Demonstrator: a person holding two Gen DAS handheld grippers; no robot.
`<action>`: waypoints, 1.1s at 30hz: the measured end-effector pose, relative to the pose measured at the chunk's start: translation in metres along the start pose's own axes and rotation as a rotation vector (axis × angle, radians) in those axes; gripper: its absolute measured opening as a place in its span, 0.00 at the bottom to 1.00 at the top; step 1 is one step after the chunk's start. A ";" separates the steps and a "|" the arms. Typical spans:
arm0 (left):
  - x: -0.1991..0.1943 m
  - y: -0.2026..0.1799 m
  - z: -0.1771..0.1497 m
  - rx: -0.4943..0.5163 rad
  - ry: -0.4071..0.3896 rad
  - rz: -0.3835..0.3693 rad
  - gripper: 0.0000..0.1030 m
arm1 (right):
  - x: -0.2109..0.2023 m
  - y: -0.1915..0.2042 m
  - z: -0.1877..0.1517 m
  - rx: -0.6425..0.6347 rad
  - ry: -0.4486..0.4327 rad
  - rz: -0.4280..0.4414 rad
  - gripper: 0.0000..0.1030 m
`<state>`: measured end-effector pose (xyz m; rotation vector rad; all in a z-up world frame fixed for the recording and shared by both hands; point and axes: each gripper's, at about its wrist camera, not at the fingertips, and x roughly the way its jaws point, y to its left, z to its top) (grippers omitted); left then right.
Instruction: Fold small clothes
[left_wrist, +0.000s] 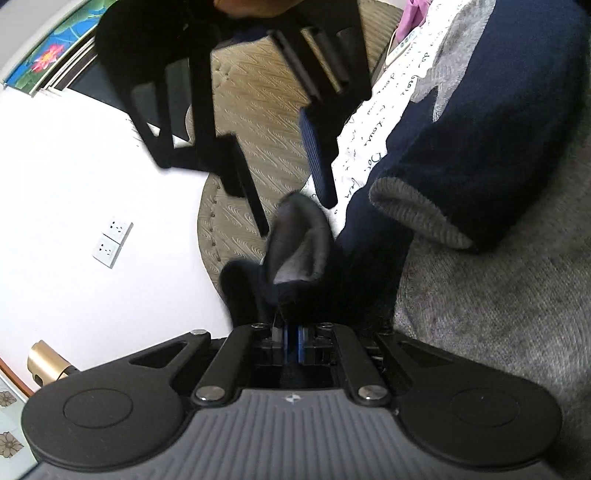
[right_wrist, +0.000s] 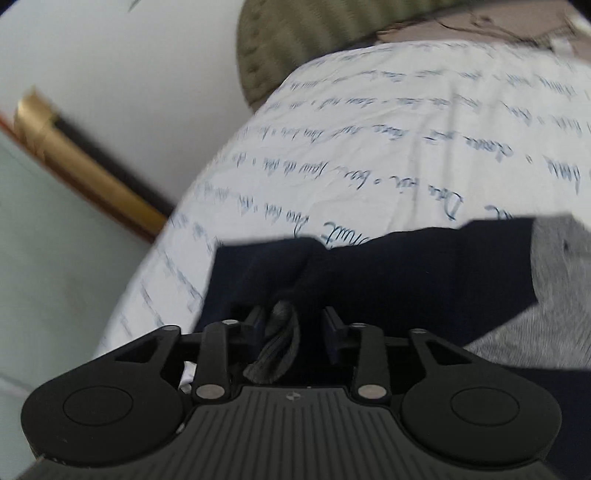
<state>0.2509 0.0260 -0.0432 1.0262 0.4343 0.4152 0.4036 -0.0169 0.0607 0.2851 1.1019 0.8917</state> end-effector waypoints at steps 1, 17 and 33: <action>0.002 0.001 0.001 0.000 0.000 -0.001 0.04 | -0.001 -0.005 0.000 0.038 -0.008 0.021 0.37; 0.001 0.001 0.002 -0.003 -0.002 0.003 0.04 | 0.014 -0.026 -0.020 0.253 0.029 0.051 0.65; -0.009 -0.004 0.000 -0.015 -0.023 0.024 0.13 | 0.027 -0.016 -0.035 0.301 -0.046 0.048 0.16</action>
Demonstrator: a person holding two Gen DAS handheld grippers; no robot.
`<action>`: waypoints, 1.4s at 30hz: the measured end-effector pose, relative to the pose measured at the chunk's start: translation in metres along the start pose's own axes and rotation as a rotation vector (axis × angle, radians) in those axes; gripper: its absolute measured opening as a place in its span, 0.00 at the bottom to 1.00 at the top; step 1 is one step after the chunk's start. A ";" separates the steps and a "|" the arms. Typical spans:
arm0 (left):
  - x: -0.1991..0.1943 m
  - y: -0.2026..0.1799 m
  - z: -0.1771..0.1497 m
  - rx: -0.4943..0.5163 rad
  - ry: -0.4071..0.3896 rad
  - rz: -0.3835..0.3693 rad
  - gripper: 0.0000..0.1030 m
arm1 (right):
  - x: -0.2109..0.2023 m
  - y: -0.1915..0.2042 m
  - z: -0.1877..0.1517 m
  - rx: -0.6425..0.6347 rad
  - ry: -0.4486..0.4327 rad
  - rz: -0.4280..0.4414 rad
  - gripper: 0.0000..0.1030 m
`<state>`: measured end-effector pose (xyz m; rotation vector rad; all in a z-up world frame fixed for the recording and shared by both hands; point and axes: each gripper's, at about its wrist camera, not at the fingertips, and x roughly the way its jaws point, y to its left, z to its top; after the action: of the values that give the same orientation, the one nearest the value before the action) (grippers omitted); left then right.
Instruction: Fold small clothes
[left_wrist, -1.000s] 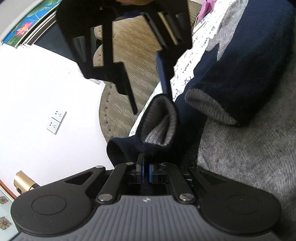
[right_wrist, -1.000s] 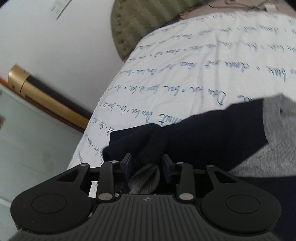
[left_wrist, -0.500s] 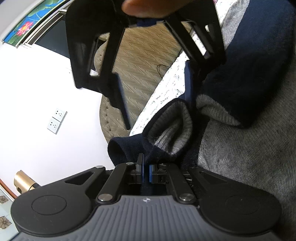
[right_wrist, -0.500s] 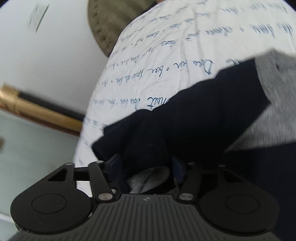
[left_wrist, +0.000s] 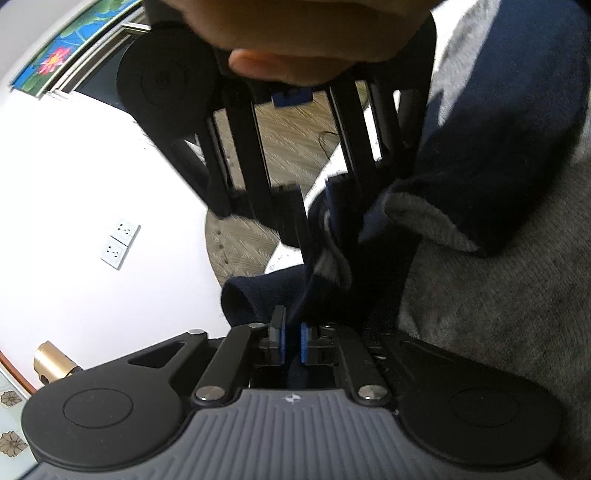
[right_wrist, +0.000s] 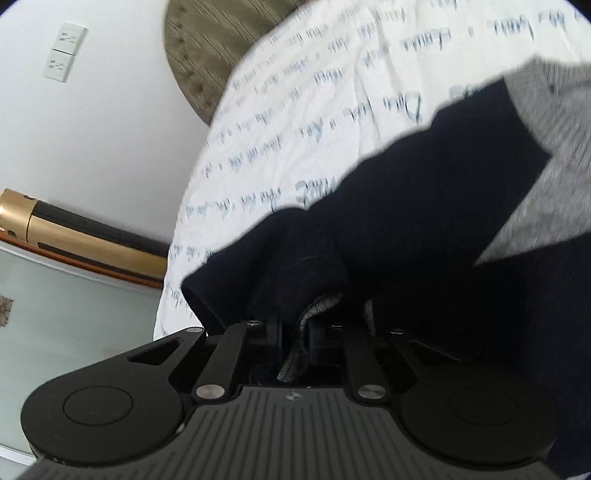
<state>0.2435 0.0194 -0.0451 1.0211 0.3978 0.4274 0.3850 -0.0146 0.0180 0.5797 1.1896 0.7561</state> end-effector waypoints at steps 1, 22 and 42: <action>-0.004 0.004 -0.001 -0.024 -0.017 -0.013 0.24 | -0.004 0.002 0.000 -0.013 -0.021 0.005 0.16; 0.029 0.157 -0.045 -1.144 0.140 -0.733 0.84 | -0.285 -0.148 0.007 0.054 -0.403 -0.062 0.16; 0.096 0.108 -0.051 -1.320 0.343 -0.859 0.83 | -0.315 0.019 0.048 -0.255 -0.412 0.302 0.16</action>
<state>0.2821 0.1552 0.0146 -0.5386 0.6676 0.0088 0.3687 -0.2484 0.2343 0.6706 0.6206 0.9720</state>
